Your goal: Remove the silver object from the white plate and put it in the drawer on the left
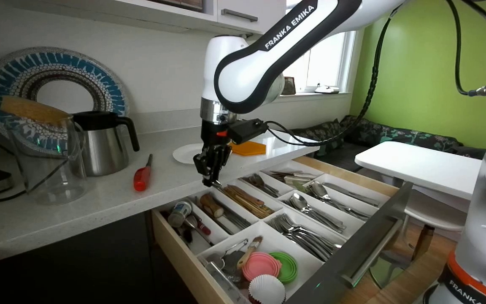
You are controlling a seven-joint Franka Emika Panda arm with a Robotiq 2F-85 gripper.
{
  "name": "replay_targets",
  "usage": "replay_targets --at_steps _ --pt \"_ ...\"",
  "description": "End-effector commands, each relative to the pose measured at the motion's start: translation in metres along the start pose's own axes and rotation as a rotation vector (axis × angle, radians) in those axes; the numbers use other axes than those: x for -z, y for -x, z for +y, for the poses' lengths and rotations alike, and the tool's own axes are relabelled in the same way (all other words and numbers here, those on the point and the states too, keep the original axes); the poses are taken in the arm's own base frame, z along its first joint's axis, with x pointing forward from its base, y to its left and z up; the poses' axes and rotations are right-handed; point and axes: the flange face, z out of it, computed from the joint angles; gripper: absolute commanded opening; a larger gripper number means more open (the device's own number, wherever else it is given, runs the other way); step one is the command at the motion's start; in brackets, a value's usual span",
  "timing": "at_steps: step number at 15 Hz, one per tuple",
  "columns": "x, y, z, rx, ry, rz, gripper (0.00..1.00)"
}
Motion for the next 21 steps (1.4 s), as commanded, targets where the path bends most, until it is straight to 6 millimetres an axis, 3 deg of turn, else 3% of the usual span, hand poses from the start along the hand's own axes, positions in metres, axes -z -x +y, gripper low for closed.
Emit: replay_targets --at_steps 1,10,21 --pt "-0.02 -0.007 -0.009 0.022 -0.026 -0.023 0.07" --pt "-0.075 0.003 -0.028 -0.056 -0.057 -0.094 0.07" --pt "-0.122 -0.005 -0.016 -0.153 0.015 -0.036 0.07"
